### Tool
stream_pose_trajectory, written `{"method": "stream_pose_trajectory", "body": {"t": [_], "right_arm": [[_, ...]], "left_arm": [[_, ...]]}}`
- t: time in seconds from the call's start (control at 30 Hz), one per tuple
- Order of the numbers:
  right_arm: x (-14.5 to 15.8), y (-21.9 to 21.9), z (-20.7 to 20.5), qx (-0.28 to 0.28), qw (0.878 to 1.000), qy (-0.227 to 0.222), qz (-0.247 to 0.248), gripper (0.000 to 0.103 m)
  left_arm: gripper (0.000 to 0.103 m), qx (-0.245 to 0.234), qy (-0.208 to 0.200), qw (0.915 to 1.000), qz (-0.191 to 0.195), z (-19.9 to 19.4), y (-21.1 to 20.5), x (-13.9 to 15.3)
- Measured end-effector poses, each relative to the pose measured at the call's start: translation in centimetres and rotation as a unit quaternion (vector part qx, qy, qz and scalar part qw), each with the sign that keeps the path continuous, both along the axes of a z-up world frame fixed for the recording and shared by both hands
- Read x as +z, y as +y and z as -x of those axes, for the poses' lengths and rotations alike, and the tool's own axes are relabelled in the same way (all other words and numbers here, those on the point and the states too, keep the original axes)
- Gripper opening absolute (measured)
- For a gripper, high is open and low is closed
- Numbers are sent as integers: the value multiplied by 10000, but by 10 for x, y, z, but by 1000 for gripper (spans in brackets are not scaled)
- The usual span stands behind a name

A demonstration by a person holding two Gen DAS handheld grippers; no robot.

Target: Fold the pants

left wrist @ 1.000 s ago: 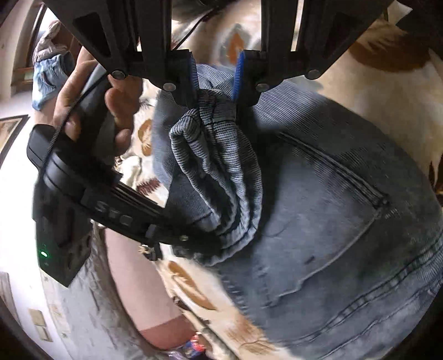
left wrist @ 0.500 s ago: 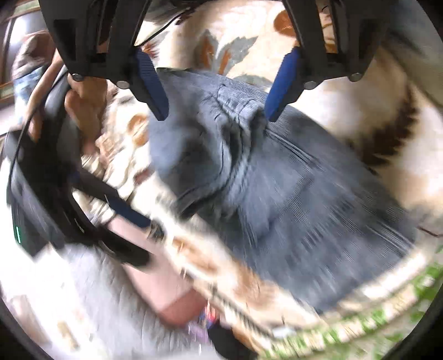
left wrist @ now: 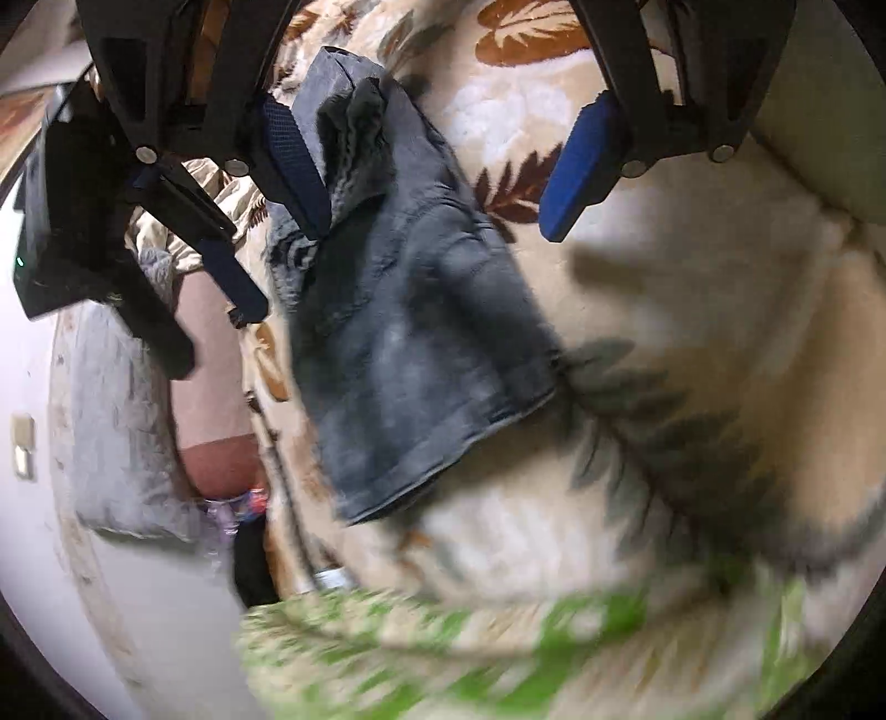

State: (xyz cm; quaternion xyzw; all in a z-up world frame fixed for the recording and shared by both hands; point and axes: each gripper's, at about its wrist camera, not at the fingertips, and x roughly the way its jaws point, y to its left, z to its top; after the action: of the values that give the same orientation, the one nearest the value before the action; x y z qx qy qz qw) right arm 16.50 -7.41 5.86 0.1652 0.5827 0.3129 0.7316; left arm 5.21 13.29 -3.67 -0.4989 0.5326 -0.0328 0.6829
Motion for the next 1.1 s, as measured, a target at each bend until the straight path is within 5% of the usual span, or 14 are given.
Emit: {"method": "stream_pose_trajectory", "body": {"t": [0.13, 0.33, 0.47, 0.67, 0.87, 0.97, 1.1], "right_arm": [[-9, 8, -4, 35, 9999, 69, 66, 75], [-11, 14, -11, 29, 10000, 43, -9, 75], [-17, 32, -15, 202, 9995, 187, 178, 75], [-30, 88, -29, 825, 9914, 461, 908, 75], [-78, 130, -47, 1152, 9633, 1195, 2109, 75], [-88, 143, -44, 1503, 9497, 1140, 2499, 74], [-93, 149, -37, 1828, 9289, 801, 3119, 46]], "left_arm": [[61, 156, 54, 9995, 251, -17, -1, -20], [54, 359, 322, 9974, 528, -37, 3, -41], [19, 409, 210, 9989, 114, -33, -1, -34], [14, 307, -255, 9976, -572, -29, -15, -13], [13, -29, -502, 9902, -1300, -25, -24, -4], [12, -102, -615, 9867, -1500, -31, -30, 0], [11, -169, -721, 9841, -1617, -32, -31, 4]]}}
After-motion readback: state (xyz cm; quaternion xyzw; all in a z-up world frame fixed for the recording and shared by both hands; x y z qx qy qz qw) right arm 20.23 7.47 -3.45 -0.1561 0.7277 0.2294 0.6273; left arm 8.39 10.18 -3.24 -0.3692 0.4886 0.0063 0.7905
